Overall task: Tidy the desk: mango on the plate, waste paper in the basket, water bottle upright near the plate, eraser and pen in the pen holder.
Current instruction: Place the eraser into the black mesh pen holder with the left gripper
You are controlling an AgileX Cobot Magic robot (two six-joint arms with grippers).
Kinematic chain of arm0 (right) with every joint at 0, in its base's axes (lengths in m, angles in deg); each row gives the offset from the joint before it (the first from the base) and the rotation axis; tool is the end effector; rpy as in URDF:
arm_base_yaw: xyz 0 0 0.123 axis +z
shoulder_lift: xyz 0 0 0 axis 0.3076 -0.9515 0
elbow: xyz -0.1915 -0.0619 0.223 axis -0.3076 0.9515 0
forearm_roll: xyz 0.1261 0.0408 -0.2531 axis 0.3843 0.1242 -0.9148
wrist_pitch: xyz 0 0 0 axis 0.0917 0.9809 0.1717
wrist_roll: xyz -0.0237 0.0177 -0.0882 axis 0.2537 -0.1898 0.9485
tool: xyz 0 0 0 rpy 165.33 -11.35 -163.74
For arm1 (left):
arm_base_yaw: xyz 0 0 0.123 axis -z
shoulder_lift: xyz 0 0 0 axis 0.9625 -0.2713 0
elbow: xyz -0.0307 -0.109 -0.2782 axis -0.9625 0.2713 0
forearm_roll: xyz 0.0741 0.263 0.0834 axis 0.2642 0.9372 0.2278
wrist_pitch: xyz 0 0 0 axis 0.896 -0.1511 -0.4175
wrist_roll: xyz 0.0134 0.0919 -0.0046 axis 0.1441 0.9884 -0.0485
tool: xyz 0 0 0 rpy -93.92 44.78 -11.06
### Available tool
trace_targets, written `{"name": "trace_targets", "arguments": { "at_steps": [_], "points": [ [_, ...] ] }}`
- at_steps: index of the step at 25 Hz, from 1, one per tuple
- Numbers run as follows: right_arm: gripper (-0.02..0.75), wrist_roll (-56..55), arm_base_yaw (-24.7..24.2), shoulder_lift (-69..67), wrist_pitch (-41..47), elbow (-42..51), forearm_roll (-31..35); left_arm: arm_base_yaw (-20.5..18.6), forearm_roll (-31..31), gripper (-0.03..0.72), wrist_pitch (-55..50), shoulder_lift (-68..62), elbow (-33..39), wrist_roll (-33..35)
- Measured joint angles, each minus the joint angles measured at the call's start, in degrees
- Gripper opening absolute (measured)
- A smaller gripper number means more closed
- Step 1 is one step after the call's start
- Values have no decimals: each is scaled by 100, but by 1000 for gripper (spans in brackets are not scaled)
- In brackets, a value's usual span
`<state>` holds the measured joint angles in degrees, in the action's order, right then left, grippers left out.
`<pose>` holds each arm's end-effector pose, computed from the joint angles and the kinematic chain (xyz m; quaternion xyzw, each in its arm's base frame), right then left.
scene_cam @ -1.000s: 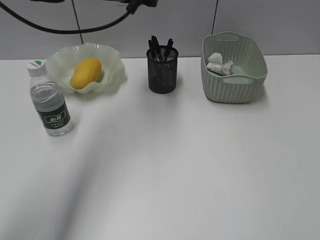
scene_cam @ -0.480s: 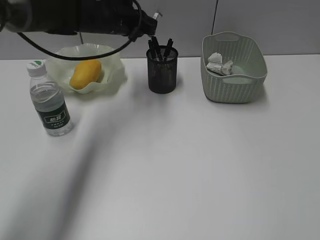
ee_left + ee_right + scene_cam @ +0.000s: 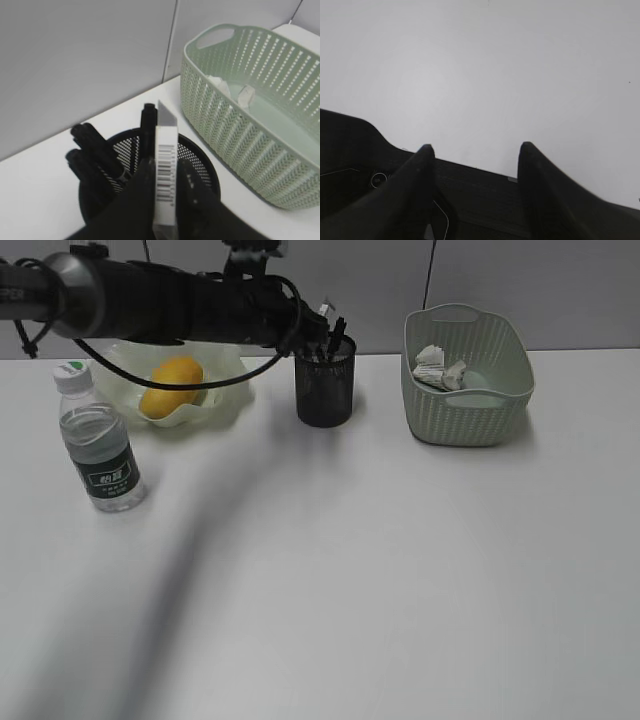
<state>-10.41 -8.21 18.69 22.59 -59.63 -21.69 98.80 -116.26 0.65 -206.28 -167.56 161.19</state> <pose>0.0729 0.0175 0.2793 -0.1418 0.9220 0.0342 0.3586 0.5077 -0.2616 0.1785 0.2575 0.7988 -0.2322 0.4917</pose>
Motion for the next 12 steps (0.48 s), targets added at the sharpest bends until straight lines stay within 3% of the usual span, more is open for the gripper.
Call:
{"name": "trace_targets", "arguments": {
  "at_steps": [7,9,12],
  "points": [
    [425,0,0,0,0,0,0,33,5,106,-95,-156,-27,57],
    [425,0,0,0,0,0,0,33,5,183,-115,-156,-113,57],
    [424,0,0,0,-7,0,0,33,5,367,-134,-156,-271,57]
  ]
}}
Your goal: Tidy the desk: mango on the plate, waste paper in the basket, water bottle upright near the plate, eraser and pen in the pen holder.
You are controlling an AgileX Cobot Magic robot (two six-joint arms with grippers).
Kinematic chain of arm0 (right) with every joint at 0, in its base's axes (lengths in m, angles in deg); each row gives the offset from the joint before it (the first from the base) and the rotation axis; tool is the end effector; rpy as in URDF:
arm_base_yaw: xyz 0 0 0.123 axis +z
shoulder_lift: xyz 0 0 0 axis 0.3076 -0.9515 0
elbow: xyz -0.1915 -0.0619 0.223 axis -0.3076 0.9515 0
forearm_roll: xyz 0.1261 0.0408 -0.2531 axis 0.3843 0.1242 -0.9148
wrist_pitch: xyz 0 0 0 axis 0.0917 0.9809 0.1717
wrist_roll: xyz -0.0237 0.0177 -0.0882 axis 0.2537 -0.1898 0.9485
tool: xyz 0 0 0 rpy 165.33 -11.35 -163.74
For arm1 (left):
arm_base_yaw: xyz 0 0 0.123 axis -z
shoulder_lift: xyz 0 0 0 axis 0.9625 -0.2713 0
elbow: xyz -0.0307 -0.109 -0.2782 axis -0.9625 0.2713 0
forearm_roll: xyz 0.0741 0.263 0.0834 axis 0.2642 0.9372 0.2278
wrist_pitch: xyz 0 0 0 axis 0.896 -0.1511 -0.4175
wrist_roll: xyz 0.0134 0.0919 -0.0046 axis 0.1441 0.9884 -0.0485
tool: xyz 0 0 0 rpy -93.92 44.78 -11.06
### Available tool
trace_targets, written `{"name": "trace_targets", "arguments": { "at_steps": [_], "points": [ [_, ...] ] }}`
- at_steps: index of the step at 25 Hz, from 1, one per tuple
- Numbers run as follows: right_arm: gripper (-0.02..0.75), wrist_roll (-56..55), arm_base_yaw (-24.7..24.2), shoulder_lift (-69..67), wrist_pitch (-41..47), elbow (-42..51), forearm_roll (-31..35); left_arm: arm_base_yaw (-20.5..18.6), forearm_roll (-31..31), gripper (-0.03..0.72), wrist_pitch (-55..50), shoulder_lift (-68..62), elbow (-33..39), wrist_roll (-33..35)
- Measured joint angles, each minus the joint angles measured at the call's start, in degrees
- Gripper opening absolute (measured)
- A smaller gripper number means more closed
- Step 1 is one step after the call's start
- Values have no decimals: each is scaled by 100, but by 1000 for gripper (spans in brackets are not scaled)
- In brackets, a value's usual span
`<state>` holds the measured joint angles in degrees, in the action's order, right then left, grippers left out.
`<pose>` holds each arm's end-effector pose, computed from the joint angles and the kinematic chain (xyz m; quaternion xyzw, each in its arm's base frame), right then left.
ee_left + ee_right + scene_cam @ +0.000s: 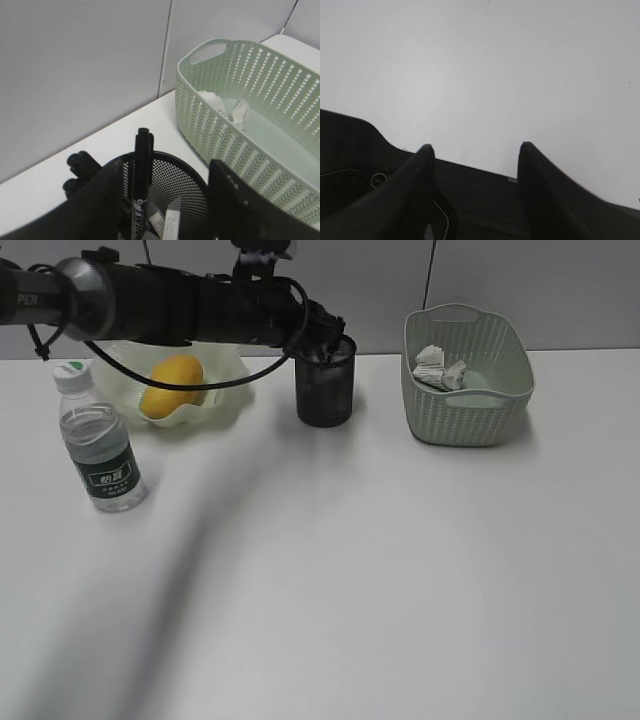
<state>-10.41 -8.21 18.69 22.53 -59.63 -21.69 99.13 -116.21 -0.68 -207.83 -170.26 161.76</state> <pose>0.0730 0.0175 0.2794 -0.1418 0.9219 0.0342 0.3590 0.5121 -0.2696 0.1796 0.2698 0.7883 -0.2411 0.4977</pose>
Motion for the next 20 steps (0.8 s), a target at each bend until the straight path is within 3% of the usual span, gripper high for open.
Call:
{"name": "trace_targets", "arguments": {
  "at_steps": [3,9,12,14,17,20],
  "points": [
    [424,0,0,0,-7,0,0,0,12,461,26,25,-47,0],
    [424,0,0,0,-7,0,0,0,371,471,-300,529,-47,0],
    [424,0,0,0,-7,0,0,32,1965,436,-567,1052,-85,-110],
    [424,0,0,0,-7,0,0,90,3502,408,-615,1397,-90,-510],
    [424,0,0,0,-7,0,0,153,5630,372,-740,1747,-90,-1725],
    [424,0,0,0,-7,0,0,153,8003,359,-1223,1987,-90,-3655]
  ]
}}
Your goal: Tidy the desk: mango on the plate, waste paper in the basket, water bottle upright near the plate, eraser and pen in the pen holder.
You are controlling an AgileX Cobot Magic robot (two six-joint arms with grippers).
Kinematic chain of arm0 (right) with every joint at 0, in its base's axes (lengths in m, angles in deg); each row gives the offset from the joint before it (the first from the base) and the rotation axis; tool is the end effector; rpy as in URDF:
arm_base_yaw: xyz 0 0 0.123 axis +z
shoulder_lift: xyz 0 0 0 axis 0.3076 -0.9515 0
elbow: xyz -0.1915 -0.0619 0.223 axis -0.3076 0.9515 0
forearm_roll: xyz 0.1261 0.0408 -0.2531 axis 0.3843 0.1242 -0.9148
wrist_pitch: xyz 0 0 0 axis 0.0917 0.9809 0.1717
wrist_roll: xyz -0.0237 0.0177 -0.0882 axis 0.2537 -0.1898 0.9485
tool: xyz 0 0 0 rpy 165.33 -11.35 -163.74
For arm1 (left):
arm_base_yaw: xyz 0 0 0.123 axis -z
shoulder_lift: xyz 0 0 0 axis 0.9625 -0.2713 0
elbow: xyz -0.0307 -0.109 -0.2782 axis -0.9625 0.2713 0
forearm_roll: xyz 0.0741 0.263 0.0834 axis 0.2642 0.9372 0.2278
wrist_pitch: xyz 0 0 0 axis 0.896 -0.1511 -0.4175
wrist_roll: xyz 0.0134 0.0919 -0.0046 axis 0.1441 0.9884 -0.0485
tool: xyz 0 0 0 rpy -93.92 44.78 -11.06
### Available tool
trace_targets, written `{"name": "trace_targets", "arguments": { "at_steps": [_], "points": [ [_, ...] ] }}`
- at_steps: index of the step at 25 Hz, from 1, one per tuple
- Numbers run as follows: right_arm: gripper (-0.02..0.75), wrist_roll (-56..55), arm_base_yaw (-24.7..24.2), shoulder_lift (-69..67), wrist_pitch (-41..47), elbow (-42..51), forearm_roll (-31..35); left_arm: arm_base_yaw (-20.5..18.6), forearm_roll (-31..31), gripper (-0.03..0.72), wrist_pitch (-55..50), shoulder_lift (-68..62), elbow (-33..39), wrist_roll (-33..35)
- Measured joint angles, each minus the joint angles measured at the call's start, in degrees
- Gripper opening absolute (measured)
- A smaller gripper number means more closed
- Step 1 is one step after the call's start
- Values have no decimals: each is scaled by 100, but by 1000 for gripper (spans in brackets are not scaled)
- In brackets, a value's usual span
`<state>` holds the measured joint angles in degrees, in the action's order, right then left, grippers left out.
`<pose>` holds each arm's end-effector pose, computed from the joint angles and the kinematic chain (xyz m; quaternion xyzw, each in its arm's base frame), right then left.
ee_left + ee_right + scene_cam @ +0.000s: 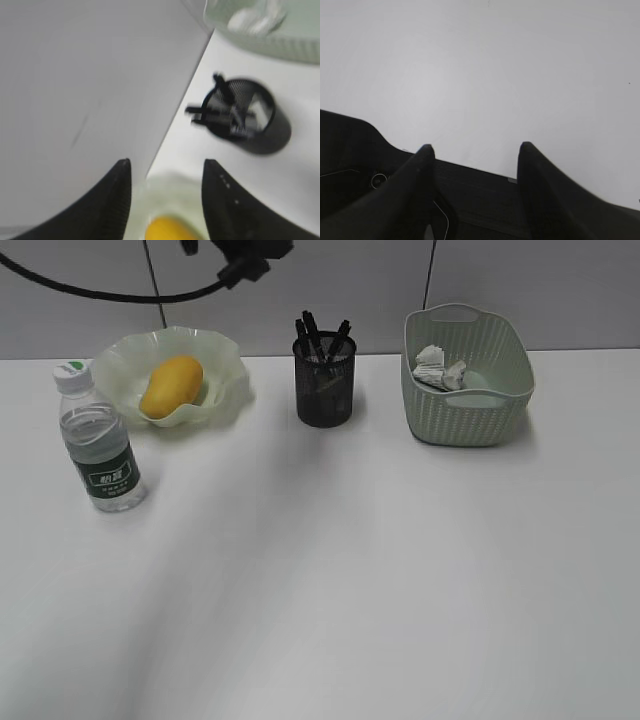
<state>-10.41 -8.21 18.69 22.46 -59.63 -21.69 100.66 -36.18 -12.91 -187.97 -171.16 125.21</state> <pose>0.0731 0.0175 0.2795 -0.1417 0.9216 0.0342 0.3596 0.4559 -0.2362 0.3322 0.5384 0.6973 0.0390 0.4716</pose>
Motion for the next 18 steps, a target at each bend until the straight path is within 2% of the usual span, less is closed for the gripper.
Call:
{"name": "trace_targets", "arguments": {
  "at_steps": [2,3,4,6,8,13,16,18],
  "points": [
    [424,0,0,0,0,0,0,0,1658,356,-549,107,0,-1695],
    [424,0,0,0,-2,0,0,0,2235,356,-875,137,0,-2371],
    [424,0,0,0,-2,0,0,-23,2751,355,-1150,185,0,-3058],
    [424,-4,0,0,-2,0,0,-146,3177,355,-1791,328,0,-3950],
    [424,-4,0,0,-2,0,0,-355,3111,355,-2384,507,0,-4394],
    [424,-4,0,0,-2,0,0,-1408,1872,355,-3733,952,0,-4642],
    [424,-4,0,0,-6,0,-5,-2069,1270,355,-3859,1283,214,-4600],
    [424,-10,0,0,-6,0,-5,-2398,1079,355,-3866,1678,678,-4561]
  ]
}}
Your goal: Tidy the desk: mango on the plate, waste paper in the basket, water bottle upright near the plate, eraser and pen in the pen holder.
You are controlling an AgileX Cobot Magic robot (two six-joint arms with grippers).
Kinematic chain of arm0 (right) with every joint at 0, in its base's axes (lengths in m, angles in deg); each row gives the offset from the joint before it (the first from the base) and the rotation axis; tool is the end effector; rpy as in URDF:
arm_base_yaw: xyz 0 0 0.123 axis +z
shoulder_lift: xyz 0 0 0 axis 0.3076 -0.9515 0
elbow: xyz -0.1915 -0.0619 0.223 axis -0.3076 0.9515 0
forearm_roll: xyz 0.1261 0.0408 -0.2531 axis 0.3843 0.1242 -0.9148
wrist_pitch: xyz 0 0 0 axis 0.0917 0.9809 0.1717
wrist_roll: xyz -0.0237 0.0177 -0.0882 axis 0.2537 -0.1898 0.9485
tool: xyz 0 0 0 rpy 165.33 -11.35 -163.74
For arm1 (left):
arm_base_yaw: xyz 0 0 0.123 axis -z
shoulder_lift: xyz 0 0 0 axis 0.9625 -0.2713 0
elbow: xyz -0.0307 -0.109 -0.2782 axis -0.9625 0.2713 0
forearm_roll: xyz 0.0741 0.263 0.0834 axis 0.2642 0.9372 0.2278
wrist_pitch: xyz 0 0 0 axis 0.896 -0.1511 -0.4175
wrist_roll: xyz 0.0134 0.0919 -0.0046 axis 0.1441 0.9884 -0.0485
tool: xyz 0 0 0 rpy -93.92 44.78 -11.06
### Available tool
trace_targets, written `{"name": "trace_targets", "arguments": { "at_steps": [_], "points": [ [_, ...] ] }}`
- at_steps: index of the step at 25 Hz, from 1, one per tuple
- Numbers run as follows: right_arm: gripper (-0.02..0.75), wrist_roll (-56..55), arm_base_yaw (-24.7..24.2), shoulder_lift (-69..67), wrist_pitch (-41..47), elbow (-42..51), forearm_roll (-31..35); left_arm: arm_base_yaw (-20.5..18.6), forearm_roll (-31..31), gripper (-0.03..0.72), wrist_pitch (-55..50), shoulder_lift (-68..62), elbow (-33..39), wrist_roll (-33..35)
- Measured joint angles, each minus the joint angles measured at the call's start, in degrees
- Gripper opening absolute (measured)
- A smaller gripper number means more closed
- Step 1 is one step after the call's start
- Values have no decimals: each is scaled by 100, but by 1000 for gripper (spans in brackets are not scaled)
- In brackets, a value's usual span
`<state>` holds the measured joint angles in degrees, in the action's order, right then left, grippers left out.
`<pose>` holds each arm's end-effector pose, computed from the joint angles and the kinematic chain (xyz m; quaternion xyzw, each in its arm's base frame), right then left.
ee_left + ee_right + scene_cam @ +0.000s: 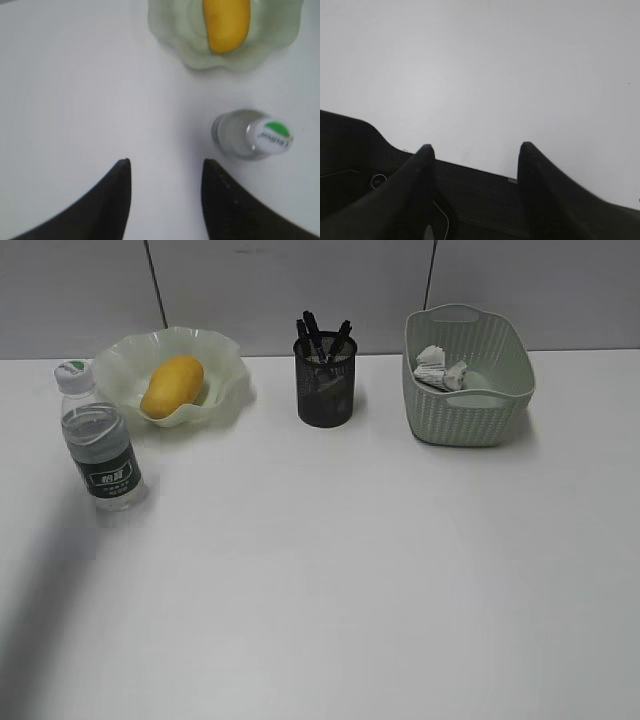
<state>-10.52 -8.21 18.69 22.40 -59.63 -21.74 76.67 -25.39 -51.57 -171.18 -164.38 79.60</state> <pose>0.0732 0.0175 0.2795 -0.1409 0.9216 0.0341 0.3601 0.3925 -0.0166 0.3830 0.1029 0.9665 0.0150 0.2348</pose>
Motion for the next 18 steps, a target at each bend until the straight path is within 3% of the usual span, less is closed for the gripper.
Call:
{"name": "trace_targets", "arguments": {
  "at_steps": [6,11,18],
  "points": [
    [424,-142,0,0,0,0,-85,-458,0,355,15,1816,2164,83],
    [424,-411,0,0,-7,0,-289,-495,-123,355,658,3992,4101,83],
    [424,-479,0,0,-14,0,-284,-495,-419,355,1109,6519,5630,-16]
  ]
}}
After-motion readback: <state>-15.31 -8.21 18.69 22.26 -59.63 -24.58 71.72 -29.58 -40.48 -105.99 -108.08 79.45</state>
